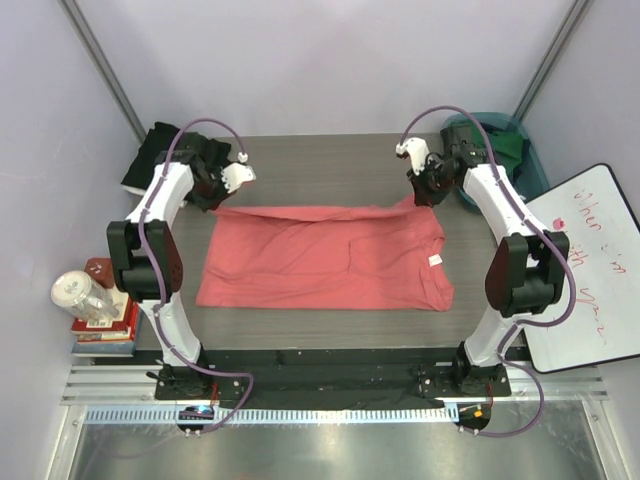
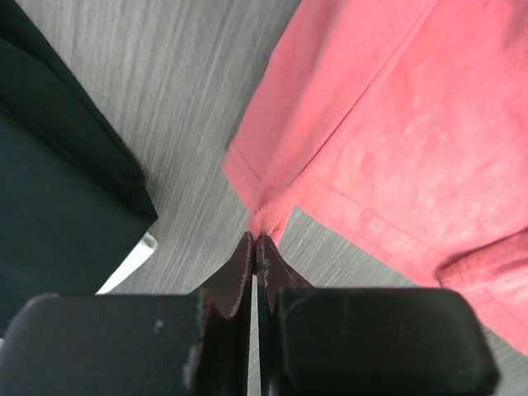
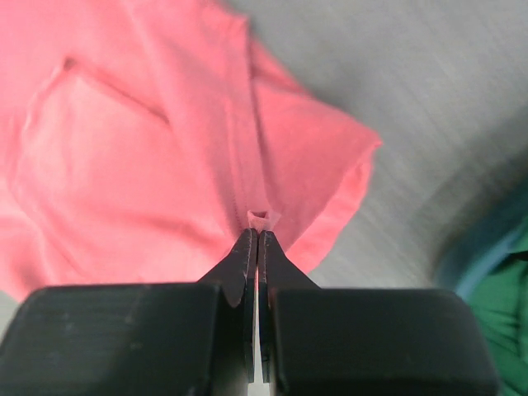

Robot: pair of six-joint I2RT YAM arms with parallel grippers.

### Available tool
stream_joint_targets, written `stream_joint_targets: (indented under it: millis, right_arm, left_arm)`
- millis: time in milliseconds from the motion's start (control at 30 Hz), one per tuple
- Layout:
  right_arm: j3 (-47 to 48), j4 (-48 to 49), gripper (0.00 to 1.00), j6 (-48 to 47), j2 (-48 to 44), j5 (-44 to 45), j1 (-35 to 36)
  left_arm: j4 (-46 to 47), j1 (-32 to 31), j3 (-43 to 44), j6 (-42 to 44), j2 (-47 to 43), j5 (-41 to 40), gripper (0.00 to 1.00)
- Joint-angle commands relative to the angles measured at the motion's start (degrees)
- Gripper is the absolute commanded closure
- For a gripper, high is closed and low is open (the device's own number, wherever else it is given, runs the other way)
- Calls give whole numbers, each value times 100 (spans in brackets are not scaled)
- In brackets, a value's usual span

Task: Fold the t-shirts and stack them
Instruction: Fold the other side of the tshirt into a rectangle

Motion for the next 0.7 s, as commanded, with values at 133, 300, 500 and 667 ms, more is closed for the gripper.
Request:
stream_joint_targets:
  millis: [133,300,500,667]
  right_arm:
    - [-689,-629,99,-1183,-903,131,278]
    - [-874,-849,99,-1482,-1245,403,296]
    - [-1129,-1156,99,-2036,-1553,596,322]
    - [-1269,-1254,99,-2106,-1624,614,480]
  left_arm:
    - [-273,207,-326,749,-463,-113,100]
    - [-475,199,-529,1066,-560,-104,100]
    - [-773,234,-476,1241,-560,-60,100]
    - [-1160,234,-441,1478,-534,-34,100]
